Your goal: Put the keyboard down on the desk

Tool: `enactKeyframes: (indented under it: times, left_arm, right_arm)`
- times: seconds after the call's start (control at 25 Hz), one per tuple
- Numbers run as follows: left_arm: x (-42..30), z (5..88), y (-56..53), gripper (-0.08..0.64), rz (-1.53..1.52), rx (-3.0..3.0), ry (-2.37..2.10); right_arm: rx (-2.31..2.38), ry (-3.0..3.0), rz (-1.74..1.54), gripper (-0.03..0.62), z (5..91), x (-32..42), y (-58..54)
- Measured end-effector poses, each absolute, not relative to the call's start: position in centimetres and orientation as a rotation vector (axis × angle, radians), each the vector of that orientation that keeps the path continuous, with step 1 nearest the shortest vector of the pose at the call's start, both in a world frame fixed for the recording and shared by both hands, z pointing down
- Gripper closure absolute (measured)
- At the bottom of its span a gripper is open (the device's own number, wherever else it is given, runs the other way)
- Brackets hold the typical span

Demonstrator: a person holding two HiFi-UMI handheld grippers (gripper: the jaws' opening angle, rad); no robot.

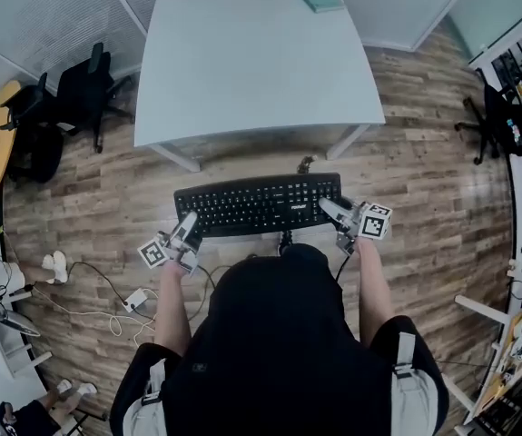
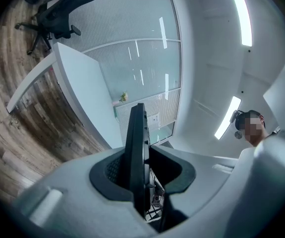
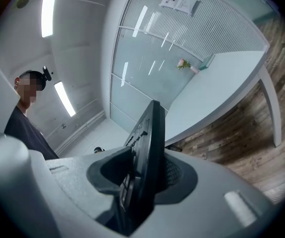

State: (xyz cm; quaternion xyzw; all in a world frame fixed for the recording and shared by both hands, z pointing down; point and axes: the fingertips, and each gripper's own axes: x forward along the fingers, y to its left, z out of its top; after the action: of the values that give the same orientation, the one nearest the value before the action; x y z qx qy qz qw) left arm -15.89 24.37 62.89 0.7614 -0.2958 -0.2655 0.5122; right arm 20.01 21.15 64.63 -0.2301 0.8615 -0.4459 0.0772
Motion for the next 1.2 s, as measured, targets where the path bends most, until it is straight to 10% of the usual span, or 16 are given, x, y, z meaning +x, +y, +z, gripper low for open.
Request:
enactKeyframes:
  times: [1.2]
  left_arm:
    - [-9.9,62.7,19.1,0.451,-0.714,1.807,-0.853]
  right_arm:
    - [-0.492,2.653,-1.378,0.449,64.9,25.0,11.1]
